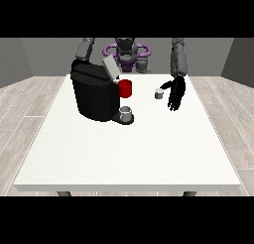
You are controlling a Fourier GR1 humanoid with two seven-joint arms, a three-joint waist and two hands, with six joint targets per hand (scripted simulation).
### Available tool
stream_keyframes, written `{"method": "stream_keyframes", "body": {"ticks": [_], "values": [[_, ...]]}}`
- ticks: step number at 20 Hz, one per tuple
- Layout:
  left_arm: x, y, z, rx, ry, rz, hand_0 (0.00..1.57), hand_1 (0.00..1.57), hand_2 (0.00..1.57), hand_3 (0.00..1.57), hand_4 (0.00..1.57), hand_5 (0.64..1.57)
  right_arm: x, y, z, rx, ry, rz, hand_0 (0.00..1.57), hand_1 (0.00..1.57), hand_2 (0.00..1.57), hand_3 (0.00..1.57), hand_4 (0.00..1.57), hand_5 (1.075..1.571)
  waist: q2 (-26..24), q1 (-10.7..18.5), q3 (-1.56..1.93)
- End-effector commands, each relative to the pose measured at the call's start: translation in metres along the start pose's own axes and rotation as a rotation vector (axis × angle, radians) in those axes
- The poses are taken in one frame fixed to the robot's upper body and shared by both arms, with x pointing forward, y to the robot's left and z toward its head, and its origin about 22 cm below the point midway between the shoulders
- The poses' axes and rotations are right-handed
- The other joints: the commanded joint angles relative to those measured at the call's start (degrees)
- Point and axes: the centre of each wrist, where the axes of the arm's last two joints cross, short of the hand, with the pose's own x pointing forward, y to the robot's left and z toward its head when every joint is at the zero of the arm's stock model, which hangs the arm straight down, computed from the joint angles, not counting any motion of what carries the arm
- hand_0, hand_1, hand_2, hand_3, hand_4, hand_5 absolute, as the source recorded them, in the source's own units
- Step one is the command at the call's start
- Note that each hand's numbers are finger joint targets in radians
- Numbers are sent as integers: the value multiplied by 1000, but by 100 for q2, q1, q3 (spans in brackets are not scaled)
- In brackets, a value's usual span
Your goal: Insert the coffee pod into the coffee machine and close the lid
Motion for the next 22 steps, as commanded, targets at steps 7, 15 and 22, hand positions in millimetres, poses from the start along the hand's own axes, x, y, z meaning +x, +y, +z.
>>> {"method": "stream_keyframes", "body": {"ticks": [7, 15, 22], "values": [[17, -19, -15, -35, -16, -25, 399, 399, 704, 591, 0, 1571, -14, -3, -11, -34, 3, -4, 0, 0, 0, 0, 374, 1571, 175, 60, -51], [20, -40, -12, -31, -85, -127, 1182, 1182, 1198, 1083, 0, 1571, -20, -16, -14, -80, 39, -1, 0, 0, 0, 0, 385, 1571, 13, 124, -50], [24, -53, -15, -87, -96, -141, 1249, 1249, 1243, 1080, 105, 1571, -20, -1, -14, -43, 74, 12, 0, 0, 0, 0, 328, 1571, -99, 6, -54]]}}
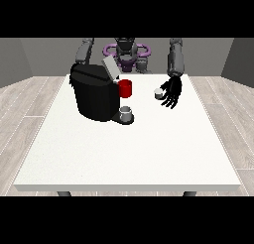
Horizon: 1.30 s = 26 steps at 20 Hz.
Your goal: Insert the coffee pod into the coffee machine and close the lid
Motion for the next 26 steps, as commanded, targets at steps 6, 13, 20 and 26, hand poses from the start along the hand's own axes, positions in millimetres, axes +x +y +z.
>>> {"method": "stream_keyframes", "body": {"ticks": [6, 13, 20, 26], "values": [[16, -49, -2, -102, -49, 10, 1190, 1190, 1280, 1183, 234, 1571, -16, 10, 5, -35, 36, -8, 0, 0, 0, 0, 315, 1571, -169, 124, -84], [43, -61, -5, -120, -175, 66, 1479, 1479, 1467, 1382, 702, 1571, -32, -34, 9, -96, 88, 4, 0, 0, 0, 0, 418, 1571, -501, 401, -80], [29, -29, -14, -92, -173, 135, 1426, 1426, 1419, 1297, 590, 1571, -47, -35, 27, -74, 152, -5, 0, 0, 0, 0, 325, 1571, -753, 285, -82], [77, -41, -21, -147, -201, 135, 1430, 1430, 1397, 1293, 614, 1571, -71, -36, 44, -84, 200, -2, 0, 0, 0, 0, 281, 1571, -1146, 495, -80]]}}
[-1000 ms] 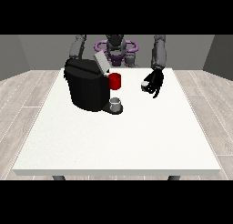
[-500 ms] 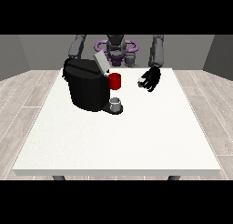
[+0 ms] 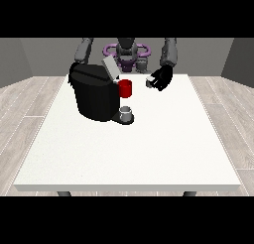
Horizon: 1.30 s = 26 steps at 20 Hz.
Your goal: Insert the coffee pod into the coffee machine and close the lid
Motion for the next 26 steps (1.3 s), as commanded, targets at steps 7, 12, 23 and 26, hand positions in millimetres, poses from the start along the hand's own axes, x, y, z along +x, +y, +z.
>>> {"method": "stream_keyframes", "body": {"ticks": [7, 12, 23, 26], "values": [[26, 42, -12, 28, -10, 62, 1193, 1193, 1249, 1297, 573, 1571, 4, 27, 0, 32, 13, 12, 0, 0, 0, 0, 235, 1571, -305, -123, -3], [47, 69, -18, 3, -81, 55, 1385, 1385, 1417, 1373, 592, 1571, 18, 10, -17, 39, 0, 36, 0, 0, 0, 0, 298, 1571, -221, -29, -1], [112, 96, -35, 105, -120, 117, 1413, 1413, 1443, 1370, 624, 1571, 6, 2, -8, 67, -49, 26, 0, 0, 0, 0, 202, 1571, 22, -260, 0], [85, 109, -30, 138, -91, 136, 1510, 1510, 1474, 1125, 626, 1571, 33, 3, -20, 84, -87, 5, 0, 0, 0, 0, 192, 1571, 172, -475, -2]]}}
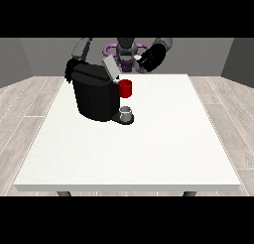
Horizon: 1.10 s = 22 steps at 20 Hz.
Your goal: Insert the coffee pod into the coffee machine and close the lid
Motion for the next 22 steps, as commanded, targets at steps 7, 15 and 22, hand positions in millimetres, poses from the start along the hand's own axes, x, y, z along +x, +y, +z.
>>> {"method": "stream_keyframes", "body": {"ticks": [7, 15, 22], "values": [[7, 43, -6, 180, -18, 43, 1469, 1469, 1473, 1358, 639, 1571, 42, 13, -27, 87, -164, -27, 0, 0, 0, 0, 137, 1571, 1020, -510, -2], [47, 103, -7, 242, -29, 70, 1444, 1444, 1468, 1380, 599, 1571, 39, -2, -32, 182, -208, -49, 0, 0, 0, 0, 0, 1571, 1269, -578, 1], [46, 116, -4, 264, -37, 32, 1462, 1462, 1480, 1342, 619, 1571, 51, 8, -44, 186, -244, -35, 0, 0, 0, 0, 286, 1571, 1557, -622, -1]]}}
